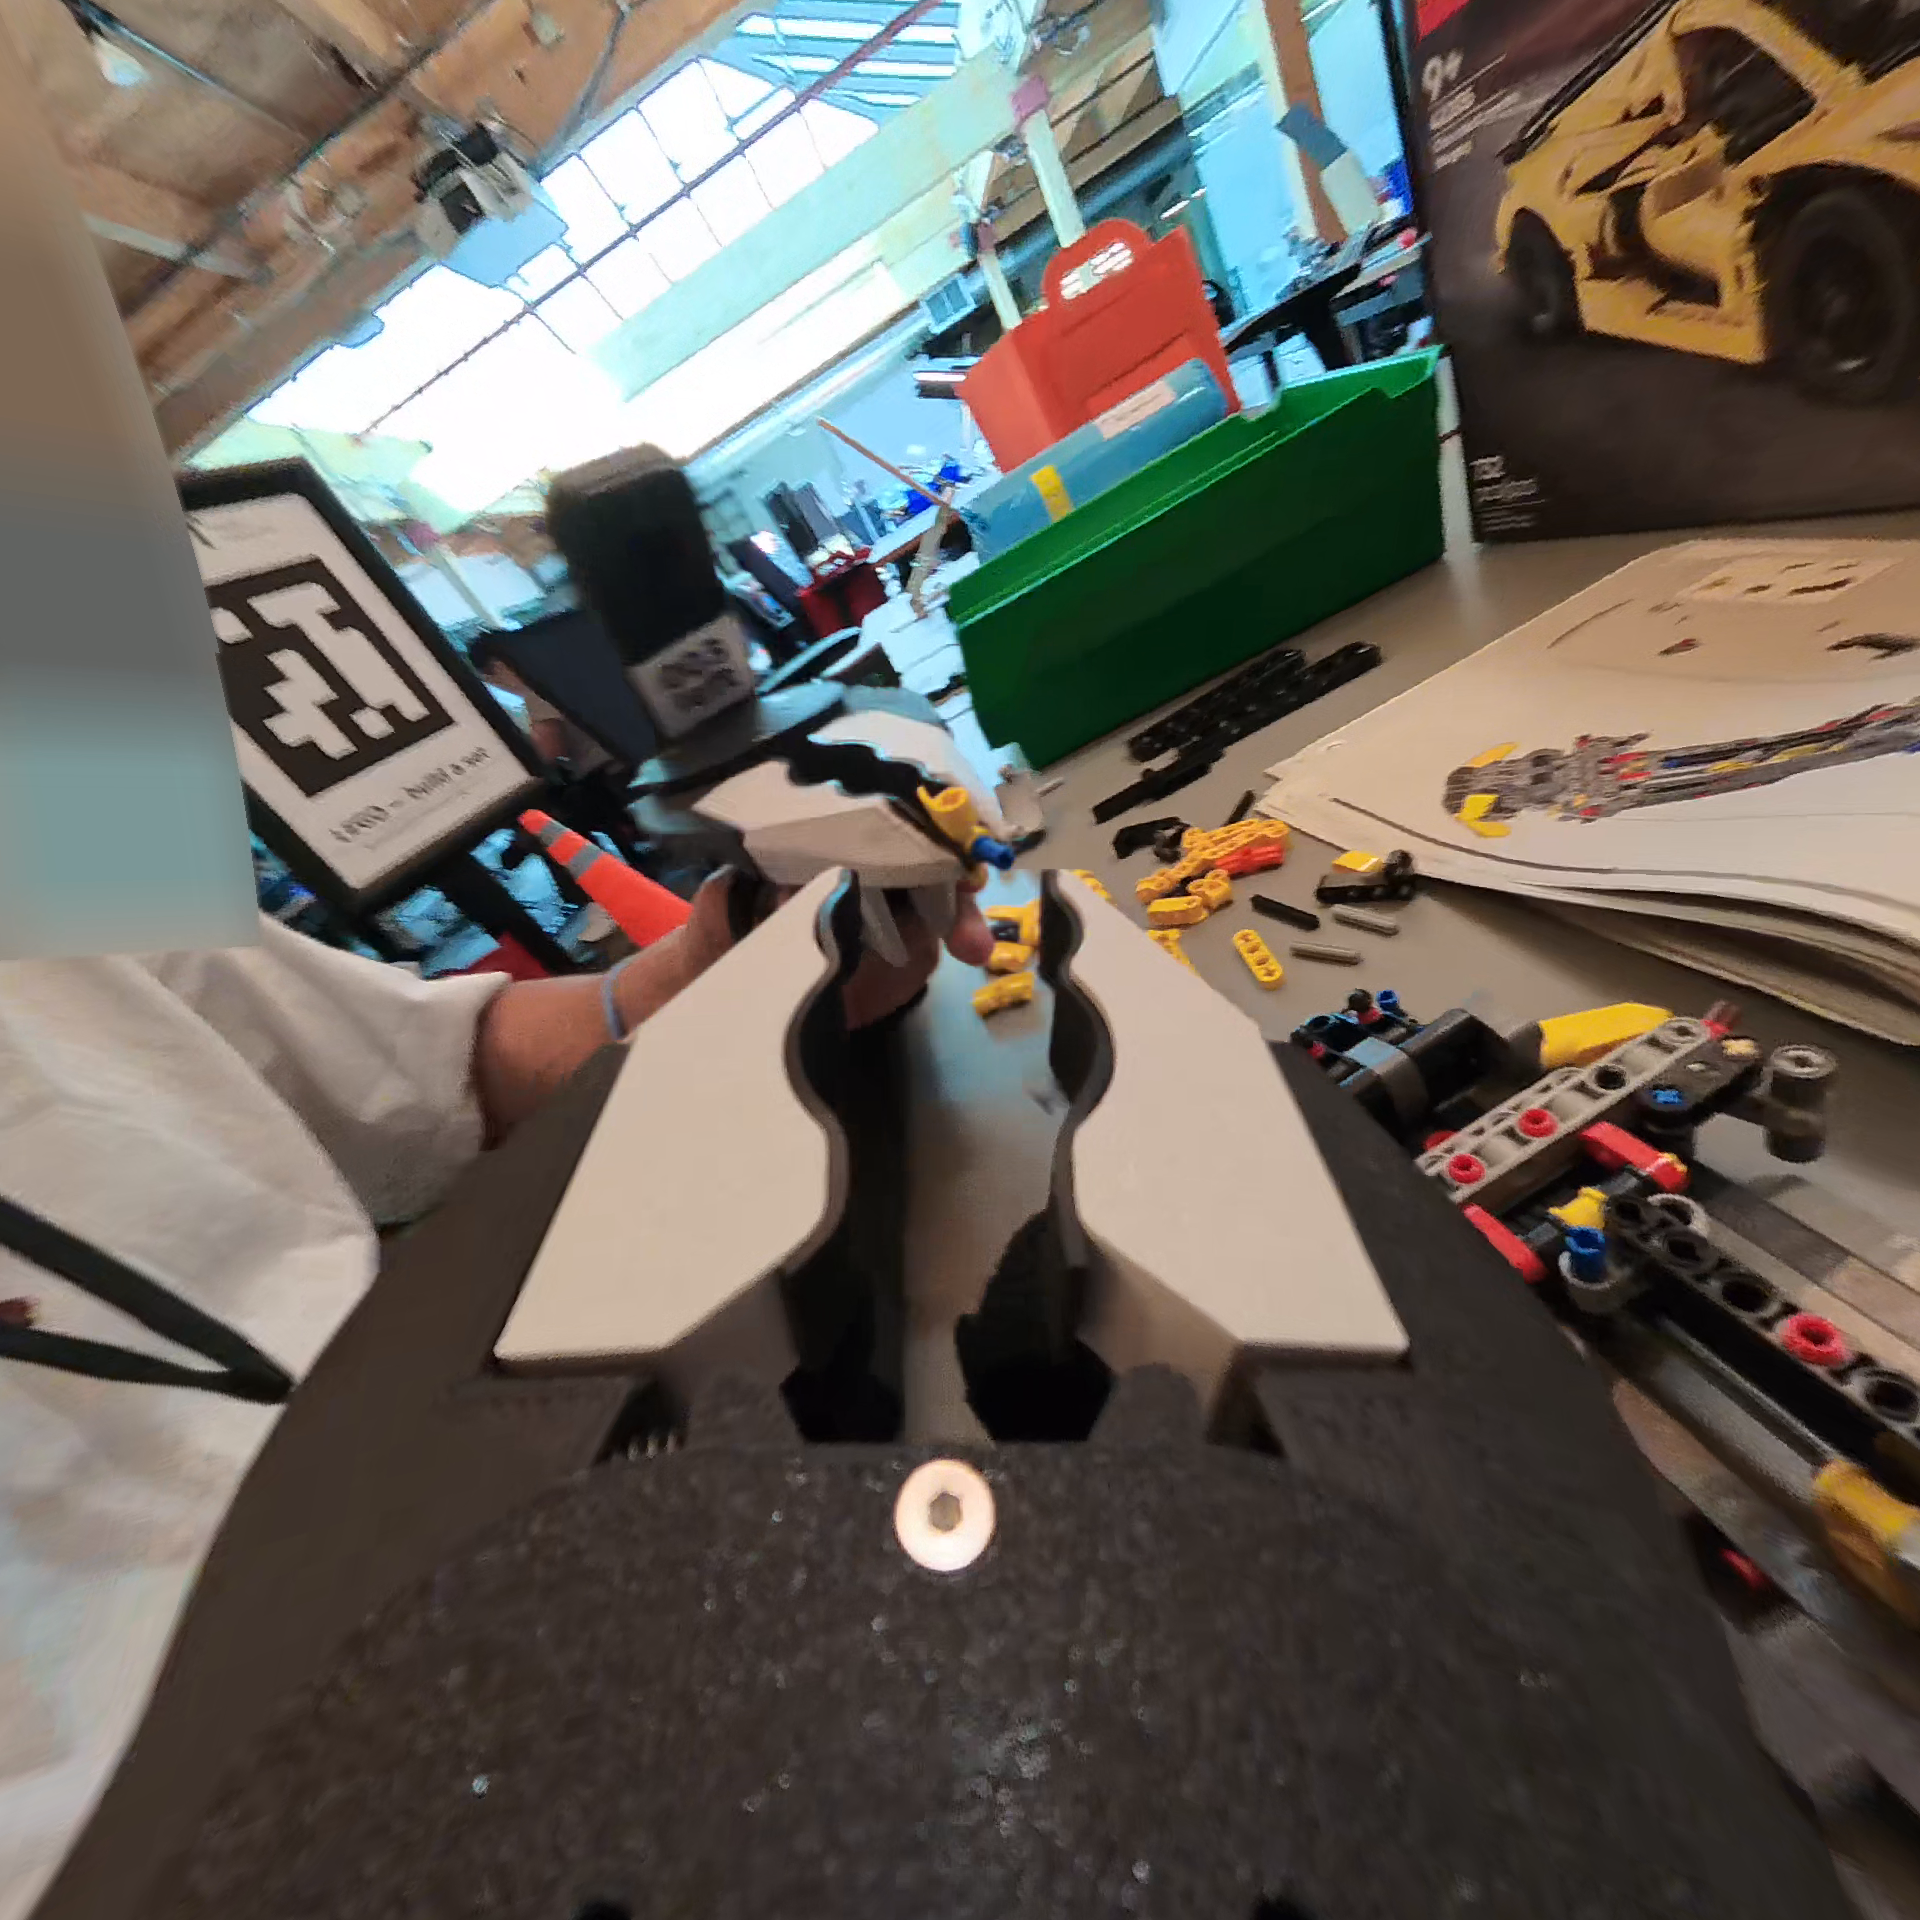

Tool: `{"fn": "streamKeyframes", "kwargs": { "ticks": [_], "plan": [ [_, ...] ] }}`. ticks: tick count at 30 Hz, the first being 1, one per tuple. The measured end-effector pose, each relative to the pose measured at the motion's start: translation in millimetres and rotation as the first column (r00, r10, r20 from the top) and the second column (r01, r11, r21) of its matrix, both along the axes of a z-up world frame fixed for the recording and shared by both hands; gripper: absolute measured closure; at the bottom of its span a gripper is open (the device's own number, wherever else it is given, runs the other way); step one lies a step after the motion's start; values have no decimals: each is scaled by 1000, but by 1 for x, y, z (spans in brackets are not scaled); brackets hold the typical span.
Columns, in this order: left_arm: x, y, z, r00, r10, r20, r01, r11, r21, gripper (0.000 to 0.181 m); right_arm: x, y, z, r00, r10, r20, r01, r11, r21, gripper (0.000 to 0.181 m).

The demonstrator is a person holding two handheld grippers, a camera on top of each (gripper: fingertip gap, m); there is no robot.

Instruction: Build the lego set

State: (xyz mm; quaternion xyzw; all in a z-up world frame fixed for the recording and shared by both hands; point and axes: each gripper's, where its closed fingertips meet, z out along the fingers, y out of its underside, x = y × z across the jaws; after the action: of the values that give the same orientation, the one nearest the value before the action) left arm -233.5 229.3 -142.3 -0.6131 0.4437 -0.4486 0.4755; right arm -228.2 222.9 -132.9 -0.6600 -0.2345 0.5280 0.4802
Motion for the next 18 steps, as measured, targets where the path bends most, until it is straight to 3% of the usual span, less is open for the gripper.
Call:
{"fn": "streamKeyframes", "kwargs": {
  "ticks": [2, 4, 8, 15, 18],
  "plan": [
    [1, 1, -2, 993, 92, -73, -75, 977, 202, 176, 1, 4, -1, 995, -79, 53, 76, 995, 67, 145],
    [3, -2, -8, 982, 135, -134, -86, 944, 319, 177, 8, 9, 0, 984, -157, 84, 147, 982, 116, 147],
    [4, -5, -23, 975, 90, -204, -32, 963, 268, 176, 30, 15, -11, 967, -195, 163, 189, 981, 55, 154],
    [-3, 1, -22, 985, 66, -161, -36, 982, 185, 176, 101, 22, 9, 914, -402, 54, 397, 915, 75, 152],
    [-6, 5, -19, 991, 61, -121, -45, 991, 128, 176, 116, 23, 4, 909, -416, 33, 416, 909, 18, 151]
  ]
}}
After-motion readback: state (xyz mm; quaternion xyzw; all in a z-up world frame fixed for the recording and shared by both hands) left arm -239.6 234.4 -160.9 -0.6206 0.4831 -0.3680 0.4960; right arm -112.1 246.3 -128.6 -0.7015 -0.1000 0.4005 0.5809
